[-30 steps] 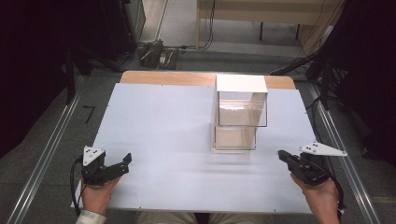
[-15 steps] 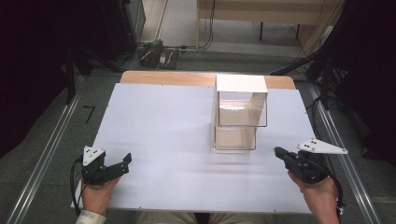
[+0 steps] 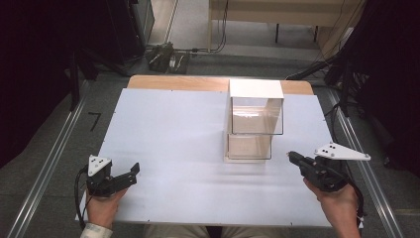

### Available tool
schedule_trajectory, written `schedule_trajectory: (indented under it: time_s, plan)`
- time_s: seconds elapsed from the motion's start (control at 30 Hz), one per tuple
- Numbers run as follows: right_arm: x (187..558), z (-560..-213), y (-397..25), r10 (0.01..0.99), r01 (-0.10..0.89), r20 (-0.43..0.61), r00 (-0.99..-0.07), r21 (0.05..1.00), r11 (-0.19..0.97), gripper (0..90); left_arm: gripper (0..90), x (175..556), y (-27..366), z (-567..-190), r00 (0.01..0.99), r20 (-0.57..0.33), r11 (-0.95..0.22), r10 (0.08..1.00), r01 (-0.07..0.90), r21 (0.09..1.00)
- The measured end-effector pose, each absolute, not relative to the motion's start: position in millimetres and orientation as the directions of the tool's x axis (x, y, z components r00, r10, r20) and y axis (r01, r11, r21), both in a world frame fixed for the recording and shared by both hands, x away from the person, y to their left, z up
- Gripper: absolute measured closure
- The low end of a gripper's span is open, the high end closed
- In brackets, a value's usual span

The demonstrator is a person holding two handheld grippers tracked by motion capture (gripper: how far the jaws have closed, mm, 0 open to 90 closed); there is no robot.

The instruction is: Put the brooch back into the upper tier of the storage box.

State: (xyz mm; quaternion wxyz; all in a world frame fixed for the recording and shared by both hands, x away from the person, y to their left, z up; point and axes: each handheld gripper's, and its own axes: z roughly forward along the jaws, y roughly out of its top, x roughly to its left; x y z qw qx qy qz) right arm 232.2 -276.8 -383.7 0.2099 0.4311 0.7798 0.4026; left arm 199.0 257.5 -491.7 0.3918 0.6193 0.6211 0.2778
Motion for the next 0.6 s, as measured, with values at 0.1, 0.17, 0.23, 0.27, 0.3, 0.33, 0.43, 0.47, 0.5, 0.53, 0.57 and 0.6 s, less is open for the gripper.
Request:
schedule_trajectory:
  time_s: [0.1,0.17,0.23,0.27,0.3,0.33,0.43,0.47,0.5,0.53,0.57,0.6]
  plan:
    - [232.5,-379.4,-274.4,0.839,0.493,0.018,-0.544,0.816,0.303,86.6,6.2,199.0,257.4,-491.6,0.073,-0.141,0.078,0.987,0.551,0.831]
    - [232.5,-378.1,-274.0,0.838,0.492,0.019,-0.545,0.817,0.301,86.7,6.2,199.0,257.4,-491.6,0.073,-0.142,0.079,0.987,0.550,0.831]
    - [232.2,-374.1,-272.2,0.834,0.483,0.017,-0.551,0.822,0.301,86.7,6.2,199.0,257.4,-491.6,0.073,-0.142,0.078,0.987,0.551,0.831]
    - [232.2,-374.1,-272.2,0.834,0.483,0.017,-0.551,0.822,0.301,86.7,6.2,199.0,257.4,-491.6,0.073,-0.142,0.078,0.987,0.551,0.831]
    - [231.8,-371.3,-270.7,0.832,0.481,0.022,-0.554,0.824,0.298,86.7,6.2,199.0,257.4,-491.6,0.074,-0.143,0.079,0.987,0.550,0.831]
    - [231.8,-370.0,-270.1,0.831,0.478,0.021,-0.556,0.826,0.299,86.6,6.2,199.0,257.3,-491.6,0.073,-0.142,0.079,0.987,0.550,0.832]
    - [231.7,-367.0,-269.0,0.829,0.474,0.020,-0.558,0.828,0.299,86.7,6.2,199.1,257.3,-491.6,0.073,-0.142,0.079,0.987,0.550,0.831]
    - [231.7,-364.3,-267.8,0.827,0.470,0.021,-0.561,0.831,0.298,86.7,6.2,199.1,257.3,-491.6,0.073,-0.142,0.079,0.987,0.550,0.831]
    - [231.9,-363.4,-267.3,0.826,0.465,0.017,-0.564,0.833,0.300,86.6,6.2,199.1,257.3,-491.6,0.072,-0.142,0.079,0.987,0.549,0.832]
    - [231.9,-363.4,-267.3,0.826,0.465,0.017,-0.564,0.833,0.300,86.6,6.2,199.1,257.4,-491.6,0.073,-0.142,0.079,0.987,0.549,0.832]
    - [232.1,-361.7,-265.7,0.824,0.461,0.016,-0.567,0.834,0.301,86.6,6.2,199.1,257.4,-491.6,0.073,-0.142,0.079,0.987,0.549,0.832]
    - [232.1,-361.7,-265.7,0.824,0.461,0.016,-0.567,0.834,0.301,86.6,6.2,199.1,257.4,-491.6,0.073,-0.142,0.079,0.987,0.549,0.832]
